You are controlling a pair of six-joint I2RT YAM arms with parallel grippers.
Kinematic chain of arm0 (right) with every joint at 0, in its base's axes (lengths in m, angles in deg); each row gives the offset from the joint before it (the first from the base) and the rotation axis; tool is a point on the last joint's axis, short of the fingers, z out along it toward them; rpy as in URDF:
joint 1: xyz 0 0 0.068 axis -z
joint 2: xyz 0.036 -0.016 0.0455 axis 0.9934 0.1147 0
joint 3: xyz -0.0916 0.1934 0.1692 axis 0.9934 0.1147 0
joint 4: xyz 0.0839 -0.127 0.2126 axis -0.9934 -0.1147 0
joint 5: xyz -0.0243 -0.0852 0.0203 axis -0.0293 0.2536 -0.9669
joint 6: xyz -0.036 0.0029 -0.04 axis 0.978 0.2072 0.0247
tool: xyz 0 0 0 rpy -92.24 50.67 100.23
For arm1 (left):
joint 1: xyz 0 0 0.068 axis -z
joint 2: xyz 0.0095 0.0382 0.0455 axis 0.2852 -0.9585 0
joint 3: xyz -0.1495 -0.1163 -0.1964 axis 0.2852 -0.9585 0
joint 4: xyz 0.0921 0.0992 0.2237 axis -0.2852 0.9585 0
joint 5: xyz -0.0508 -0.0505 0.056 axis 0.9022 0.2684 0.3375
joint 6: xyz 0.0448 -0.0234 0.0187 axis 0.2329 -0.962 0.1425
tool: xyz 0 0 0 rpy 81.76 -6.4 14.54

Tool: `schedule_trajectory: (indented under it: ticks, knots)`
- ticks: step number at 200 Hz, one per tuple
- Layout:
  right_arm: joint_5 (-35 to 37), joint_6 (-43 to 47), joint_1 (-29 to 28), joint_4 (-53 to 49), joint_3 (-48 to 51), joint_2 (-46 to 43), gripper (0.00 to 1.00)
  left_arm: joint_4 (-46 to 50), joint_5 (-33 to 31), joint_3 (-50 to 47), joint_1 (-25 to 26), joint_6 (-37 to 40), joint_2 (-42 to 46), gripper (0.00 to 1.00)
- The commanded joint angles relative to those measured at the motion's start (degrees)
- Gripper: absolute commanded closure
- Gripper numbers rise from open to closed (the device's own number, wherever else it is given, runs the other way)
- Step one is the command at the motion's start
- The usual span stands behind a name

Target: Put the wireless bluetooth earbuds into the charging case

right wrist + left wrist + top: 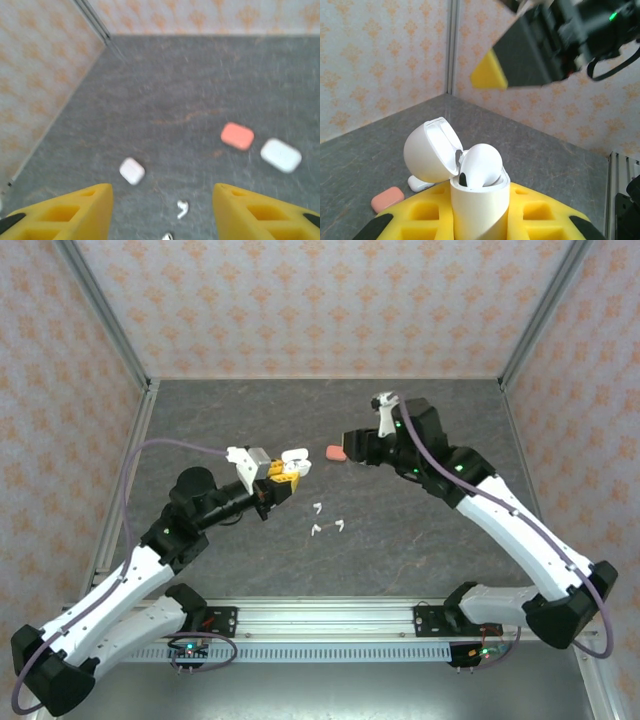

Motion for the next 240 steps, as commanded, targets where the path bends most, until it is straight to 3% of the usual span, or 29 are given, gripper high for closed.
schedule_trajectory:
  ticks: [1, 47, 104, 240]
  knots:
    - [-0.3, -0.8, 0.0, -3.0, 2.9, 4.5, 0.46, 2.5, -1.9, -1.2, 0.4, 0.7, 2.4, 1.0]
    - [-6.8, -3.3, -0.7, 2.3, 7.4, 16.9, 0.53, 3.9, -3.1, -2.1, 0.3, 1.0, 4.9, 1.0]
    - [-5.2, -8.2, -5.3, 3.7, 4.1, 31.1, 0.55, 3.9, -3.3, -2.2, 0.4, 1.3, 5.0, 1.0]
    - [-6.6, -7.6, -5.6, 2.0, -3.2, 42.3, 0.64, 4.4, -3.5, -2.0, 0.4, 1.9, 4.7, 1.0]
